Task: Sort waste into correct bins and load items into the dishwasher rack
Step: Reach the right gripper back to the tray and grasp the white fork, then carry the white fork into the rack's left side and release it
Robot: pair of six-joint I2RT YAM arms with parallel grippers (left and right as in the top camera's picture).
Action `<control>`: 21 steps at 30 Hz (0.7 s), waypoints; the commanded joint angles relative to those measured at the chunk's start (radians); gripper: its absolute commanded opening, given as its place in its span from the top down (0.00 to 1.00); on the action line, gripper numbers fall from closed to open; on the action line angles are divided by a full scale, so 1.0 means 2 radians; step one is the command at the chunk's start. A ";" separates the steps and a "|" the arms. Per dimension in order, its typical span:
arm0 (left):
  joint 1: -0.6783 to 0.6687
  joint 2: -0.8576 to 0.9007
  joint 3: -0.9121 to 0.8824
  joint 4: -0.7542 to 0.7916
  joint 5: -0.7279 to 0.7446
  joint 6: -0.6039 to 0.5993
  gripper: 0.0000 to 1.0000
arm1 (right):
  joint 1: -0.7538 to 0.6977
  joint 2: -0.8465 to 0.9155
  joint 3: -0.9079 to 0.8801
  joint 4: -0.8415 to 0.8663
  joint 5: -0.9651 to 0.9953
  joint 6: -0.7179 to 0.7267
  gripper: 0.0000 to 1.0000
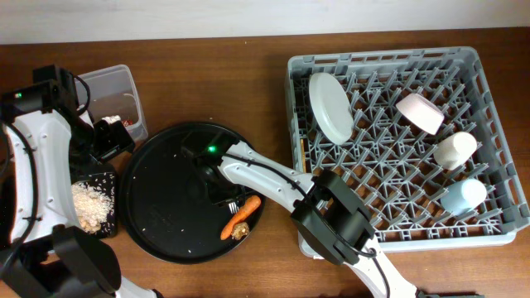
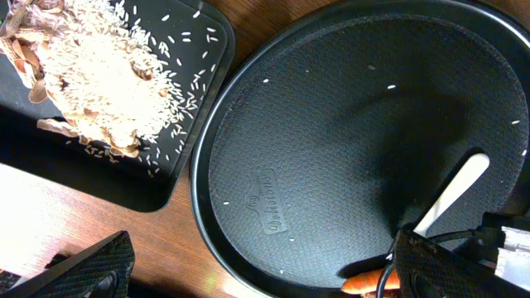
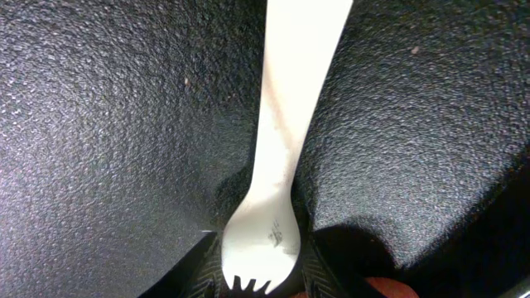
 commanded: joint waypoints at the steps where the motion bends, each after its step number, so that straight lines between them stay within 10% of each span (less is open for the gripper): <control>1: -0.002 -0.002 0.002 0.001 0.002 -0.005 0.01 | 0.000 0.009 -0.007 0.000 0.013 0.007 0.66; 21: -0.002 -0.002 0.002 0.001 0.002 -0.005 0.01 | -0.057 -0.036 0.057 -0.037 0.017 -0.002 0.76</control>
